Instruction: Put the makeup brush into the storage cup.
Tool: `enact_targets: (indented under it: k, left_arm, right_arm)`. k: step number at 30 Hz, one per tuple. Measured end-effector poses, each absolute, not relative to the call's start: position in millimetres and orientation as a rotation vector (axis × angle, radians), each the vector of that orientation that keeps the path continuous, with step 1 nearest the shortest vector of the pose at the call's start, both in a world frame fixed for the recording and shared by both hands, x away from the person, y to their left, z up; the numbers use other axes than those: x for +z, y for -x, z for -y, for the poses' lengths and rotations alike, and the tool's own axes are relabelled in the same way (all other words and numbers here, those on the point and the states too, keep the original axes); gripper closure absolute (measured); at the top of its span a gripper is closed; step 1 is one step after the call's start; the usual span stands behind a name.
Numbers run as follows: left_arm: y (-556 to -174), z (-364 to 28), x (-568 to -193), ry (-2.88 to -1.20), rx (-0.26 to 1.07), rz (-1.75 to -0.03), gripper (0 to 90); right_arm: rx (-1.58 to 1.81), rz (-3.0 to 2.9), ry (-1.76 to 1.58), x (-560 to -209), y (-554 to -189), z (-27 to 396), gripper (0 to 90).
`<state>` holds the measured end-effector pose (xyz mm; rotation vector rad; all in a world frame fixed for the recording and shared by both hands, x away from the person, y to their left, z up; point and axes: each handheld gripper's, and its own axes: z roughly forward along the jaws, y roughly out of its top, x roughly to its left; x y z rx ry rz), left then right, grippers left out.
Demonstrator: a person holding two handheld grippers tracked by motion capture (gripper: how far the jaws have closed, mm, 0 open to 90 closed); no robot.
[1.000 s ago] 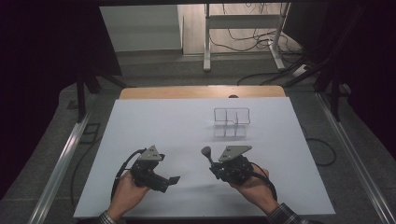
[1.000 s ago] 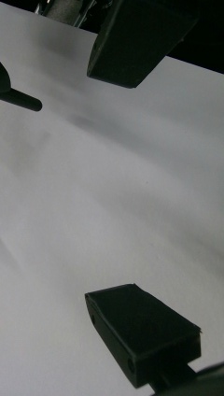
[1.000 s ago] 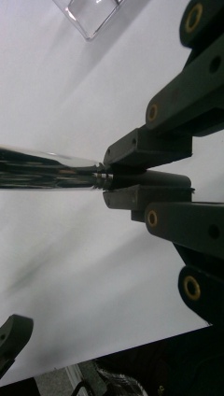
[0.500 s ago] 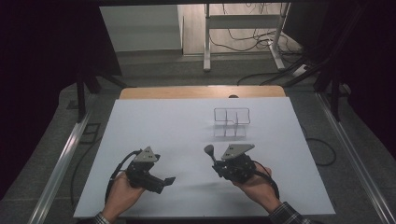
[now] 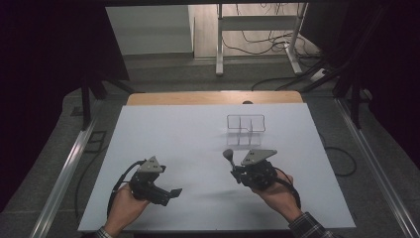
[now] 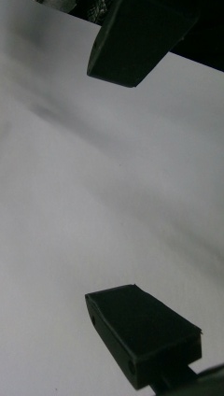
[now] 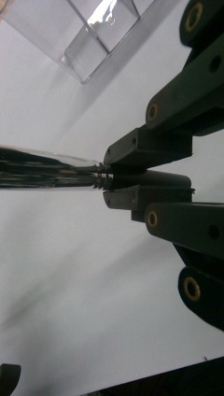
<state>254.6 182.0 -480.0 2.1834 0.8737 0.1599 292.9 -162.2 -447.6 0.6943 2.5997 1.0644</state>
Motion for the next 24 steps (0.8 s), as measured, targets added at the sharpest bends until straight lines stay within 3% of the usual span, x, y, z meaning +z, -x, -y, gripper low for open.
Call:
enact_targets:
  k: [10, 24]
  left_arm:
    - [-250.7, -187.4, -479.7, -2.199, 0.2, -0.886, 0.2]
    - [-248.2, -200.7, -482.4, -2.151, 0.141, -0.921, 0.0]
  right_arm:
    - [1.066, -2.565, -0.713, -444.1, -298.8, 171.7, 78.3]
    - [1.057, -2.518, -0.765, -438.9, -311.0, 186.4, 78.2]
